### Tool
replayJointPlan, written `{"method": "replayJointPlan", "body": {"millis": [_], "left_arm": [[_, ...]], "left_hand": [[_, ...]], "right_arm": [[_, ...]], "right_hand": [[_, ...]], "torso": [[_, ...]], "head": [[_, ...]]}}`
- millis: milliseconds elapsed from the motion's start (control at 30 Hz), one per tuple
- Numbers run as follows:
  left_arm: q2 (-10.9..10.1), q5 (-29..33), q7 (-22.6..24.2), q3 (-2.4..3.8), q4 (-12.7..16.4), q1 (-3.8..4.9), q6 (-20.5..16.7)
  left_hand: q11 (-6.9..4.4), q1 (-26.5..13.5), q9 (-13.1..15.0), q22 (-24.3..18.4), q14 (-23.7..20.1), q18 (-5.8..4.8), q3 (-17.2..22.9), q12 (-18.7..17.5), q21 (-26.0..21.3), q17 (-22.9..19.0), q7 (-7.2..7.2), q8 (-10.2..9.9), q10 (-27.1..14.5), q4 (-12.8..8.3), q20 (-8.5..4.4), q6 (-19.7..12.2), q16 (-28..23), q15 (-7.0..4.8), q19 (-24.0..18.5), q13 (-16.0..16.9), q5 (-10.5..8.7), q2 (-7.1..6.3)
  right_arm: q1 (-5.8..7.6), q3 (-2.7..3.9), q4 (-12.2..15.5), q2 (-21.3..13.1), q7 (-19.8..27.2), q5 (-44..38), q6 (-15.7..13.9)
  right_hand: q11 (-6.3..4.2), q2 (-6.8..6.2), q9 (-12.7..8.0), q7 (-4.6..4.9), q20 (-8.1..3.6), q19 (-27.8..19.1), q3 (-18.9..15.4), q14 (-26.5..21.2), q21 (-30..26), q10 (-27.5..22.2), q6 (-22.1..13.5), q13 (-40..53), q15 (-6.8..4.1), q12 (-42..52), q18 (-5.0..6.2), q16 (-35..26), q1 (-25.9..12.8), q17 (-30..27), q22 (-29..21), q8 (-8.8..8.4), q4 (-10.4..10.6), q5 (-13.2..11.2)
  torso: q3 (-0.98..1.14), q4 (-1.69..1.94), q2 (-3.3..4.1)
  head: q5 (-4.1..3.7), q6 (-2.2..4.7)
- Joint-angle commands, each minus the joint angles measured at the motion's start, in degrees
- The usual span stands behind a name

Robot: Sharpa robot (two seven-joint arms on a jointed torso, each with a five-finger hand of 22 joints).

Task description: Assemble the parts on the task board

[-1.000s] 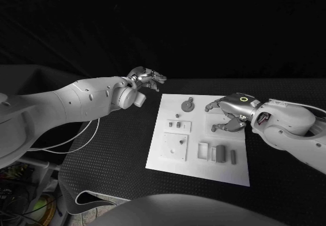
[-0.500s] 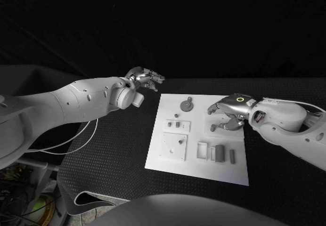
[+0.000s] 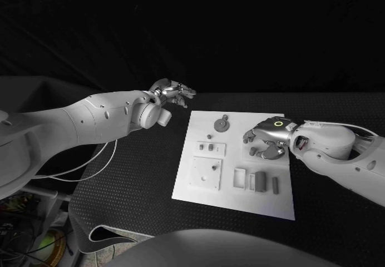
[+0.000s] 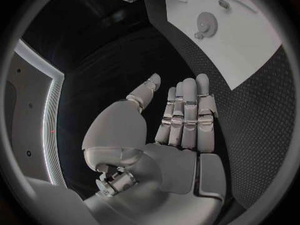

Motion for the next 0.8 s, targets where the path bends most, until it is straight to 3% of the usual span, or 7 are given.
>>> {"method": "replayJointPlan", "body": {"millis": [33, 367, 567, 800], "left_arm": [[0.1, -0.2, 0.3, 0.03, 0.0, 0.08, 0.8], [0.2, -0.2, 0.3, 0.03, 0.0, 0.08, 0.8], [0.1, -0.2, 0.3, 0.04, 0.0, 0.08, 0.8], [0.2, -0.2, 0.3, 0.04, -0.1, 0.08, 0.8]], "left_hand": [[0.08, -0.3, -0.1, 0.1, 0.5, 0.81, -0.1, 0.3, -0.2, 0.1, -0.16, 0.3, -0.3, 0.0, 0.01, -0.3, -0.3, 0.04, 0.5, 0.1, -0.13, 0.25], [0.07, -0.3, -0.1, 0.1, 0.5, 0.82, -0.1, 0.3, -0.2, 0.1, -0.15, 0.3, -0.3, 0.0, 0.01, -0.3, -0.3, 0.03, 0.5, 0.1, -0.12, 0.3], [0.07, -0.3, -0.1, 0.1, 0.5, 0.82, -0.1, 0.3, -0.2, 0.1, -0.15, 0.3, -0.3, 0.0, 0.01, -0.3, -0.3, 0.03, 0.5, 0.1, -0.13, 0.33], [0.07, -0.3, -0.1, 0.1, 0.5, 0.81, -0.1, 0.3, -0.2, 0.1, -0.14, 0.3, -0.3, 0.0, 0.01, -0.3, -0.3, 0.03, 0.5, 0.1, -0.13, 0.36]], "right_arm": [[0.0, -0.18, -0.2, 0.2, 0.9, -0.3, 0.8], [-0.04, -1.07, -0.6, 0.7, 1.2, -1.0, 0.2], [-0.05, -1.22, -0.5, 0.7, 1.6, -1.1, 0.1], [-0.09, -1.26, -0.5, 0.9, 1.8, -1.1, 0.1]], "right_hand": [[0.04, 0.9, -0.2, -0.19, -0.09, 0.1, -0.1, 0.5, -0.1, 1.3, 0.4, -0.1, -0.24, 0.6, 0.32, 0.3, -0.2, -0.1, 1.0, 0.41, -0.7, 0.1], [0.32, 2.9, -0.4, 1.38, -0.27, 0.4, -0.6, 0.8, 0.0, 4.5, 4.4, -0.2, 0.02, 1.3, 0.32, 0.7, -0.2, -0.3, 1.1, 2.3, -1.2, 0.1], [0.14, 4.33, -0.6, 2.1, -0.42, 0.7, -0.9, 1.1, 0.3, 8.8, 7.3, 0.8, -0.16, 2.8, 0.32, 0.9, 0.2, -0.4, 1.1, 3.29, -1.2, 0.1], [0.14, 5.05, -0.8, 2.3, -0.52, 0.9, -1.0, 1.3, 0.4, 10.2, 8.4, 1.1, -0.16, 3.1, 0.32, 1.0, 0.3, -0.4, 1.1, 3.57, -1.2, 0.1]], "torso": [[-0.02, 0.02, -0.02], [0.0, 0.02, 0.01], [-0.03, -0.04, 0.01], [-0.02, -0.04, -0.01]], "head": [[0.22, 0.01], [0.26, 0.01], [0.27, 0.01], [0.34, 0.01]]}}
